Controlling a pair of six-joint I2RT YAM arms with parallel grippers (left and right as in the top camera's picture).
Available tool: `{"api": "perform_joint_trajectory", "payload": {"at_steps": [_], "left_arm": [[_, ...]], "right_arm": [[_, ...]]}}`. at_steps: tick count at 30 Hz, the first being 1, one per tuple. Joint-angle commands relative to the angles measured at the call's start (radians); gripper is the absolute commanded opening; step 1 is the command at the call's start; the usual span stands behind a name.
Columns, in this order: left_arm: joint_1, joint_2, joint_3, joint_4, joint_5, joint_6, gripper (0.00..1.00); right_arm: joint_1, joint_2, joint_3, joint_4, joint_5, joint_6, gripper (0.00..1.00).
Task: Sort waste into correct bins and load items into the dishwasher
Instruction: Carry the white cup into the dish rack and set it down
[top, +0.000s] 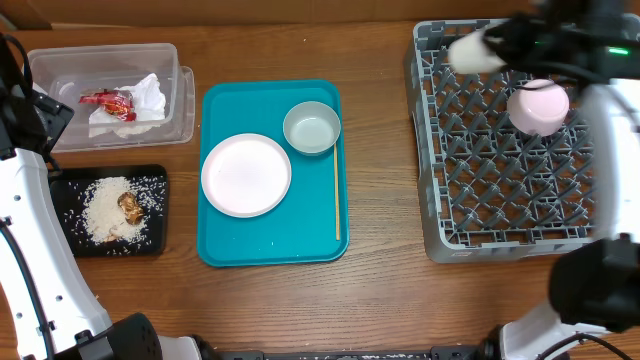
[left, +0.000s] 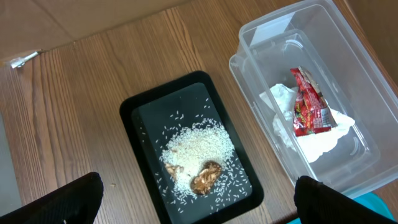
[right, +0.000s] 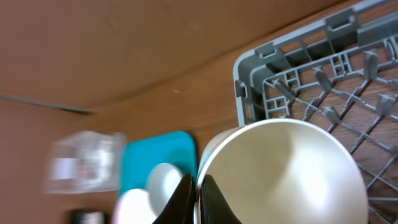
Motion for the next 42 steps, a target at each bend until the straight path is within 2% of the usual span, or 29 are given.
{"api": "perform_joint_trajectory", "payload": {"at_steps": [1,4,9,17,24,30,36,42], "left_arm": [[0.000,0.004,-0.001,0.001,0.002,-0.014,1.00],[0.000,0.004,-0.001,0.001,0.002,-0.014,1.00],[0.000,0.004,-0.001,0.001,0.002,-0.014,1.00],[0.000,0.004,-0.002,0.001,0.002,-0.014,1.00],[0.000,0.004,-0.001,0.001,0.002,-0.014,1.00],[0.000,0.004,-0.001,0.001,0.002,-0.014,1.00],[0.000,0.004,-0.001,0.002,0.002,-0.014,1.00],[0.000,0.004,-0.001,0.001,0.002,-0.014,1.00]], "right_arm": [[-0.162,0.000,-0.082,0.051,-0.571,-0.027,0.04],[-0.234,0.001,-0.193,0.097,-0.668,-0.027,0.04],[-0.215,0.001,-0.351,0.236,-0.686,-0.019,0.04],[-0.159,0.006,-0.521,0.509,-0.624,0.179,0.04],[-0.157,0.047,-0.572,0.563,-0.512,0.206,0.04],[-0.155,0.120,-0.572,0.619,-0.515,0.246,0.04],[-0.154,0.174,-0.572,0.762,-0.580,0.297,0.04],[-0.158,0.179,-0.572,0.762,-0.536,0.312,0.04]]}}
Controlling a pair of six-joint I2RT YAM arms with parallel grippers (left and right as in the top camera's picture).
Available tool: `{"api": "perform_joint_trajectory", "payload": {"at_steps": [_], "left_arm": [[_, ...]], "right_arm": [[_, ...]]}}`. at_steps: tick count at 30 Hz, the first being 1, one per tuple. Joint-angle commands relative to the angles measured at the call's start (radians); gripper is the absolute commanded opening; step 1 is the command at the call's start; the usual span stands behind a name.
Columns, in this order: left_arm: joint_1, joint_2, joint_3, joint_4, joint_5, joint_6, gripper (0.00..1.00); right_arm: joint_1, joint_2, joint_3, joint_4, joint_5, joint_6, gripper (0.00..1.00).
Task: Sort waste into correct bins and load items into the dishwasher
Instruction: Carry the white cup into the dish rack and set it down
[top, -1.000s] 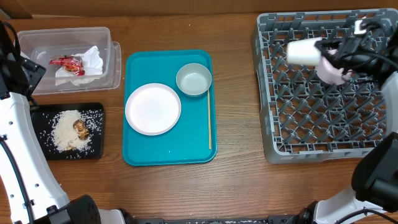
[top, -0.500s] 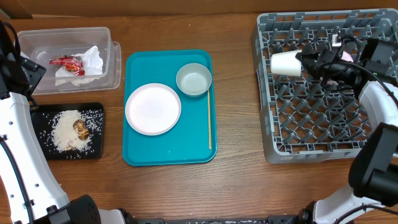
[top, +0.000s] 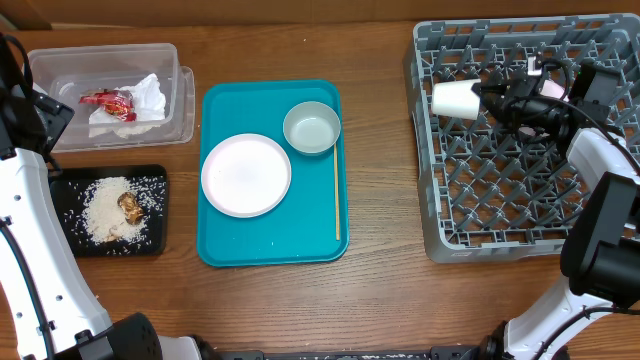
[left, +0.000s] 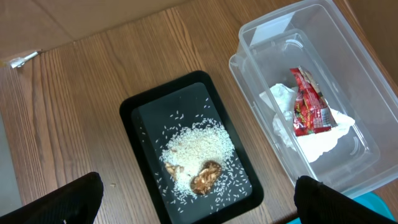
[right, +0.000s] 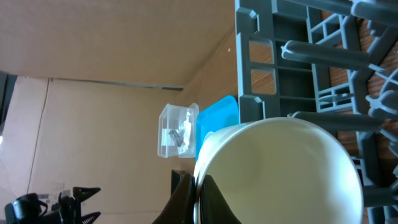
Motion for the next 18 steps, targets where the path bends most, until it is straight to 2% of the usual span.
{"api": "perform_joint_trajectory", "payload": {"at_steps": [1,6,18], "left_arm": [[0.000,0.004,-0.001,0.001,0.002,-0.014,1.00],[0.000,0.004,-0.001,0.001,0.002,-0.014,1.00],[0.000,0.004,-0.001,0.001,0.002,-0.014,1.00]], "right_arm": [[-0.007,0.021,-0.008,-0.008,0.040,0.020,0.04],[-0.028,0.021,-0.008,-0.021,0.064,0.028,0.04],[-0.051,-0.040,-0.008,-0.158,0.293,0.021,0.04]]}}
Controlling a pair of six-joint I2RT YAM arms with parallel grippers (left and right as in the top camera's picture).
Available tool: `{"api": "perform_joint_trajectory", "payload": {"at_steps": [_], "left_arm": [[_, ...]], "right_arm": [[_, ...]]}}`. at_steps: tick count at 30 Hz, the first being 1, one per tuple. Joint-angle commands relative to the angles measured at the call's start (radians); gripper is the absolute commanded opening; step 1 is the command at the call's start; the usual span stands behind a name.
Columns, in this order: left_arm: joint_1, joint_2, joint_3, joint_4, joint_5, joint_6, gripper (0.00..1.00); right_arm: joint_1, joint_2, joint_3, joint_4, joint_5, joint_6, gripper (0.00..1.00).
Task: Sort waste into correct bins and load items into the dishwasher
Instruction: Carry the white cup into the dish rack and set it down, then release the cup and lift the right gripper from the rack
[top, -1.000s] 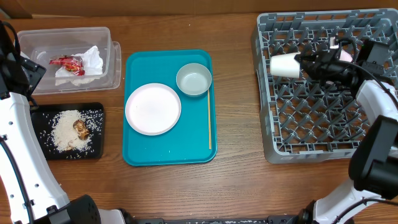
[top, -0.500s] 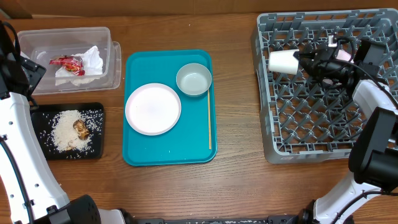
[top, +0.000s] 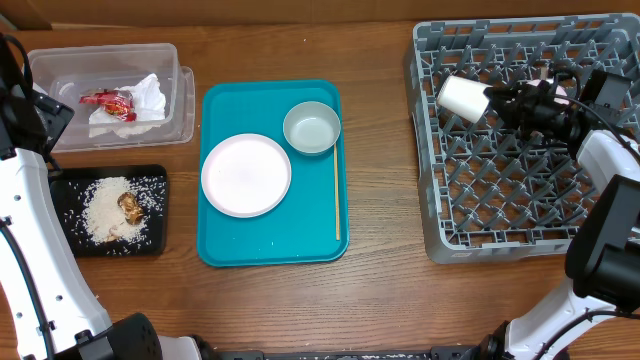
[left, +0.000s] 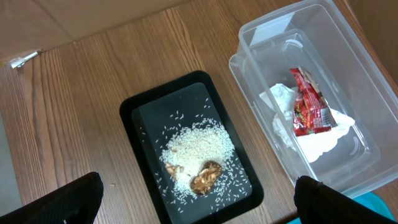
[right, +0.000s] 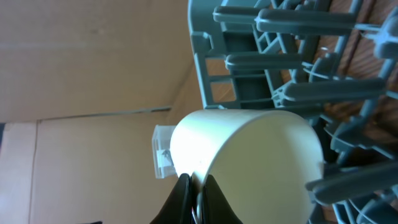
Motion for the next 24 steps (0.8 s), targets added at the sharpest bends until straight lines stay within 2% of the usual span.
{"api": "perform_joint_trajectory", "payload": {"at_steps": [1,5,10,15,24], "left_arm": [[0.000,0.004,-0.001,0.001,0.002,-0.014,1.00],[0.000,0.004,-0.002,0.001,0.002,-0.014,1.00],[0.000,0.004,-0.001,0.001,0.002,-0.014,1.00],[0.000,0.004,-0.001,0.001,0.002,-0.014,1.00],[0.000,0.004,-0.001,0.002,0.002,-0.014,1.00]], "right_arm": [[-0.006,-0.039,-0.013,-0.049,0.202,-0.027,0.04],[-0.008,-0.098,-0.009,-0.097,0.292,-0.030,0.05],[-0.032,-0.144,0.064,-0.299,0.472,-0.089,0.05],[-0.050,-0.161,0.114,-0.428,0.577,-0.136,0.05],[-0.013,-0.335,0.129,-0.398,0.593,-0.165,0.06]]}}
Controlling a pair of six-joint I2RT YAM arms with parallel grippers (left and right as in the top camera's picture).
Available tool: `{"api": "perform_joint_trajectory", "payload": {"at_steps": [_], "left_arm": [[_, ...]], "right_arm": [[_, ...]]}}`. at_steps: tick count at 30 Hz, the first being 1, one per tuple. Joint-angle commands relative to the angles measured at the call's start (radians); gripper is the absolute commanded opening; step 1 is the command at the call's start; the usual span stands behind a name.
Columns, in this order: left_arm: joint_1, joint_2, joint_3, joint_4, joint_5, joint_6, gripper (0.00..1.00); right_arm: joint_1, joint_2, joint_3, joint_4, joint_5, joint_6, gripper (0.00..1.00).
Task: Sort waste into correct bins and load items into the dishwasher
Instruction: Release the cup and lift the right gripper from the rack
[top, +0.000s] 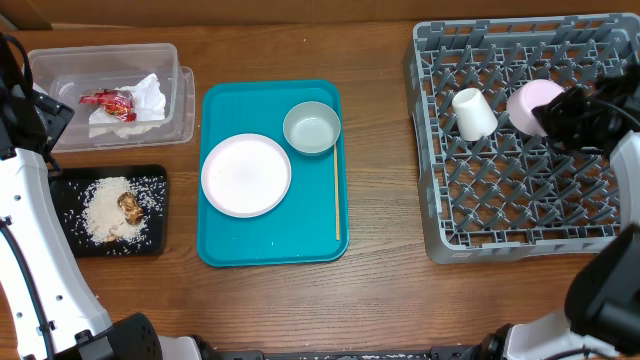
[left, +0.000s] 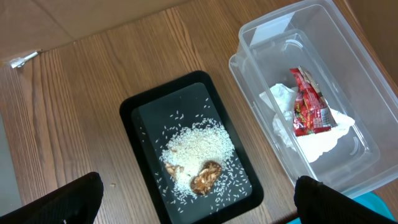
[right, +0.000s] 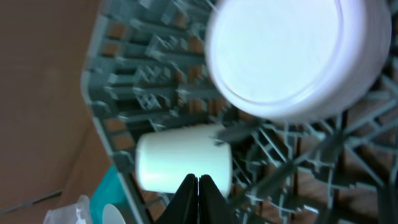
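Observation:
A white cup (top: 471, 113) rests tilted on the prongs of the grey dish rack (top: 430, 200), free of any gripper. It also shows in the right wrist view as the white cup (right: 183, 163). To its right sits an upturned pink bowl (top: 530, 104), the same pink bowl (right: 292, 56) that fills the top of the wrist view. My right gripper (top: 556, 118) hovers over the rack by the pink bowl, its jaws pressed together on nothing (right: 198, 185). My left gripper (left: 196, 190) is wide open, high above the black tray (left: 143, 112) of rice.
A teal tray (top: 220, 250) holds a white plate (top: 246, 175), a pale bowl (top: 312, 127) and a chopstick (top: 336, 195). A clear bin (top: 175, 60) at the back left holds a red wrapper (top: 106, 99) and tissue. The black tray (top: 150, 240) carries rice and a food scrap.
The white cup has left my right gripper and now rests on the rack prongs. The gripper has moved to the right, beside the pink bowl, and is shut empty. The left arm is unchanged.
My right gripper held the white cup by its rim above the rack's back edge. It then held it lower over the rack's back left, on its side. Now the cup sits in the rack and the gripper is clear of it. The left arm never moved.

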Motion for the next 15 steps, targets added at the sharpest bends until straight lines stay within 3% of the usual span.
{"api": "perform_joint_trajectory", "payload": {"at_steps": [1,4,15], "left_arm": [[0.000,0.004,-0.001,0.001,0.002,-0.014,1.00],[0.000,0.004,-0.001,0.001,0.002,-0.014,1.00],[0.000,0.004,-0.002,0.001,0.002,-0.014,1.00]], "right_arm": [[0.053,-0.127,0.043,0.048,0.023,-0.062,0.06],[0.145,-0.131,0.043,0.084,0.050,-0.115,0.05],[0.463,0.041,0.043,0.132,0.585,-0.166,0.04]]}}
